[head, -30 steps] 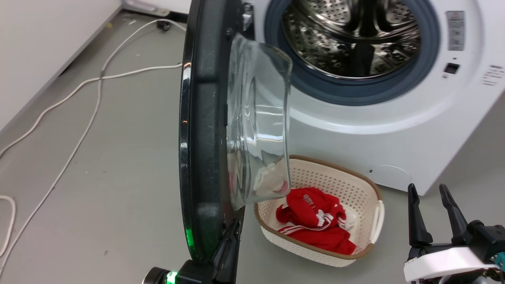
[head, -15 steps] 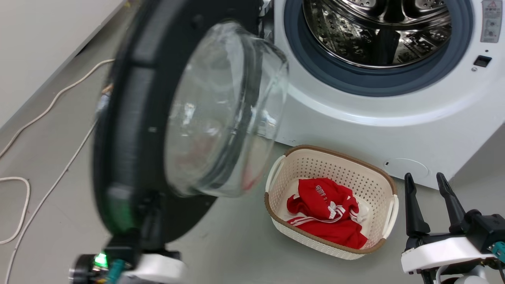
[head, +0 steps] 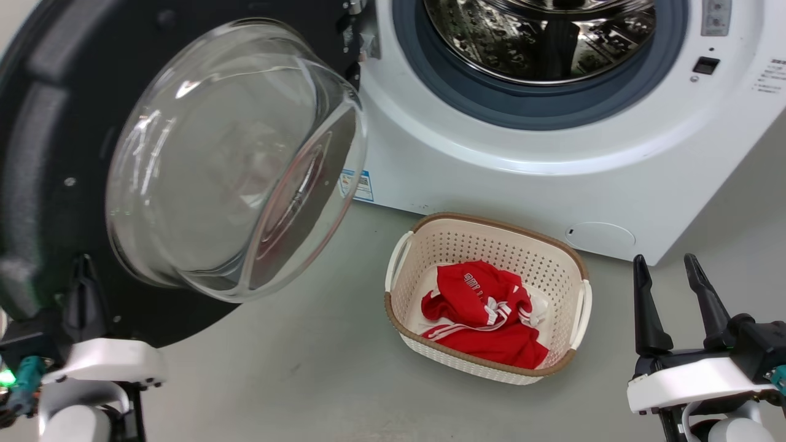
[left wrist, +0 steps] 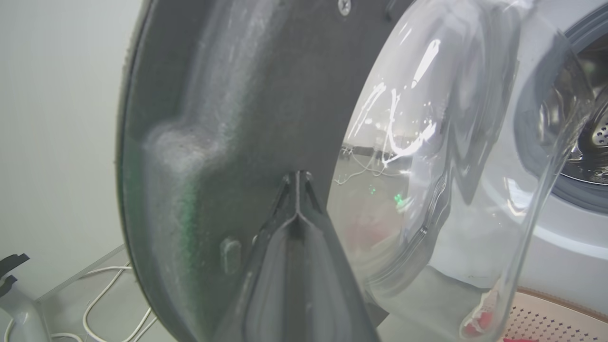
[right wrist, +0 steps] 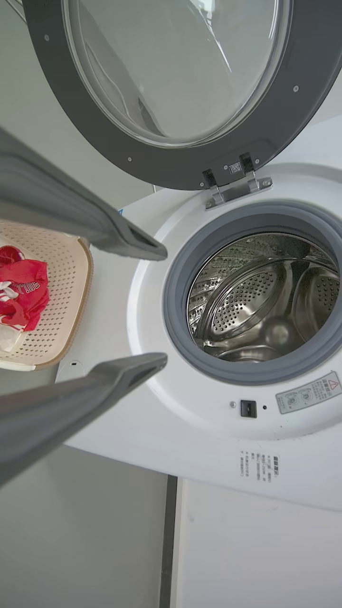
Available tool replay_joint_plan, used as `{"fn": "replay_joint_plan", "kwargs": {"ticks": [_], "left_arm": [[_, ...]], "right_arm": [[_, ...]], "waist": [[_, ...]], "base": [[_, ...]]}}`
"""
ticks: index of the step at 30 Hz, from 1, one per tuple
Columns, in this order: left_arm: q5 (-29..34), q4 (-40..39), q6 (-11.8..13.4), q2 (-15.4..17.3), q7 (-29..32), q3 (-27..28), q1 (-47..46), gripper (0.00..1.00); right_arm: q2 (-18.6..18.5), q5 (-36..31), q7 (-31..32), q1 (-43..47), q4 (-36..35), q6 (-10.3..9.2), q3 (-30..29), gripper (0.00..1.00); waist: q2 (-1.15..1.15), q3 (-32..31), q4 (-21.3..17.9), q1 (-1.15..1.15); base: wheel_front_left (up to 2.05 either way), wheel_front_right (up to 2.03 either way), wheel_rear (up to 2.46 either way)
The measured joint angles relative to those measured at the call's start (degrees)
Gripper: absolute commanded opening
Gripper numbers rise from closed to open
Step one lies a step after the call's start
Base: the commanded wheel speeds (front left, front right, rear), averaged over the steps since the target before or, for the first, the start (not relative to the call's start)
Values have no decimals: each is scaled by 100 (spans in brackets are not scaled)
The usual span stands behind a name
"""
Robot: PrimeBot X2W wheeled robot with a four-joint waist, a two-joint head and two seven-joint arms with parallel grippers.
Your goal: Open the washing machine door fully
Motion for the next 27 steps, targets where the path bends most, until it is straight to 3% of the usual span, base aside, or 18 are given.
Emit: {"fn": "replay_joint_plan", "kwargs": {"ticks": [11, 17, 27], "left_arm": [[277, 502, -422, 63, -15, 942, -254, 0], [399, 481, -592, -186, -15, 1312, -176, 0], [943, -494, -793, -1043, -15, 1494, 701, 0]], "right_arm": [[-1, 1, 19, -25, -9, 0, -1, 100], [-1, 31, -10, -19, 26, 0, 36, 100], [0, 129, -71, 38, 160, 0, 152, 100]], "waist": [[0, 57, -279, 0], [0, -29, -364, 0], [0, -285, -509, 0]], "base": [[0, 0, 0], [0, 0, 0], [0, 0, 0]]}}
